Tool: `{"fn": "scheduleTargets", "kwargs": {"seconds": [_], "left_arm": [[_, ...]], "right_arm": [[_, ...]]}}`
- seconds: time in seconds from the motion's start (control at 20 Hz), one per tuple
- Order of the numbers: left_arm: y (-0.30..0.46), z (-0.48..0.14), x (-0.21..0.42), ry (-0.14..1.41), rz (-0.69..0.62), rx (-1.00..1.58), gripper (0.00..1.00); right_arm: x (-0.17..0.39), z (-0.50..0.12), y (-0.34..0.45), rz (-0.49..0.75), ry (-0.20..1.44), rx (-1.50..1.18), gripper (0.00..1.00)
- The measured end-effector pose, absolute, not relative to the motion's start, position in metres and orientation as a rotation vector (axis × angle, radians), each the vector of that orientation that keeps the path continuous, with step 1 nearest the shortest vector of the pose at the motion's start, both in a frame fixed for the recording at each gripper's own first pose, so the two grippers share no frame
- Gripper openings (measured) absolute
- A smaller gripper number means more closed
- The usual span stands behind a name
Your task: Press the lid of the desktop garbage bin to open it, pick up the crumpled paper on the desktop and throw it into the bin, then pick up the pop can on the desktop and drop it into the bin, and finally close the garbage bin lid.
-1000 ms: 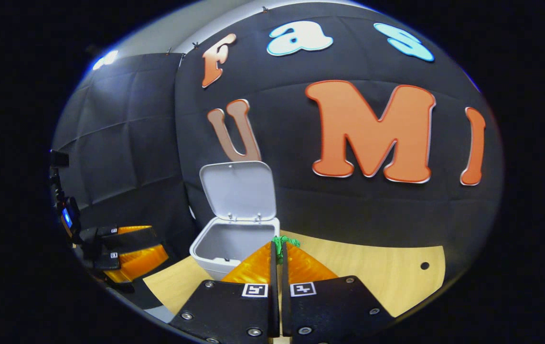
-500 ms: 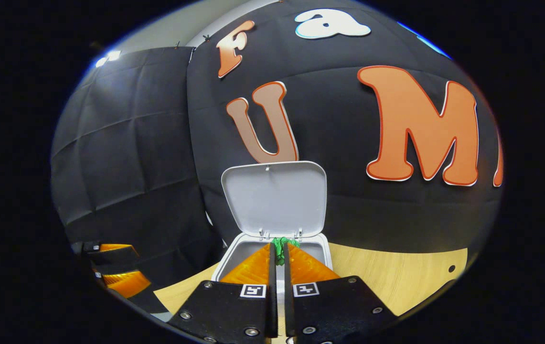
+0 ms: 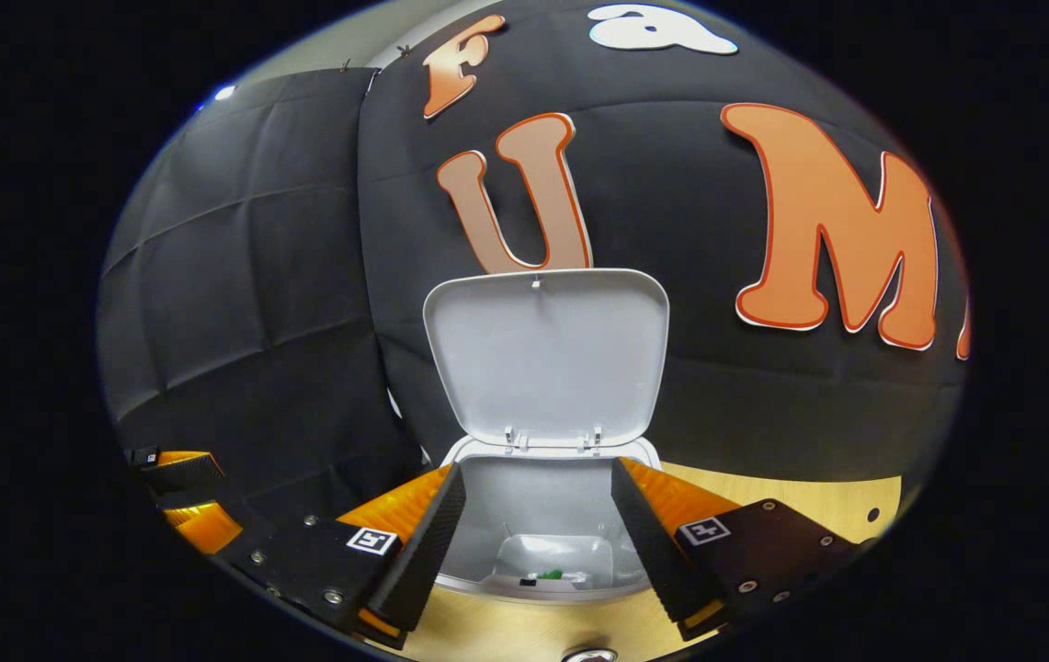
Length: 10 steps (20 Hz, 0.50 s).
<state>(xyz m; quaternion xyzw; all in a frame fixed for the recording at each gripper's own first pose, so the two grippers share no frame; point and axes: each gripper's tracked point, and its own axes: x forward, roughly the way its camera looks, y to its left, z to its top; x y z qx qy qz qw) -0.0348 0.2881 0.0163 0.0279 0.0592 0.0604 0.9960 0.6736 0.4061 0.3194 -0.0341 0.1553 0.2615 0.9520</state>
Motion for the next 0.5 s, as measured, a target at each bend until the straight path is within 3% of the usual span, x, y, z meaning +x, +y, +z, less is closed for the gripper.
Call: {"fn": "scheduleTargets", "kwargs": {"seconds": [0.5], "left_arm": [[0.256,0.017,-0.015,0.107,0.06,0.057,0.95]], "right_arm": [[0.668,0.349,0.335,0.425,0.261,-0.011,0.95]]}}
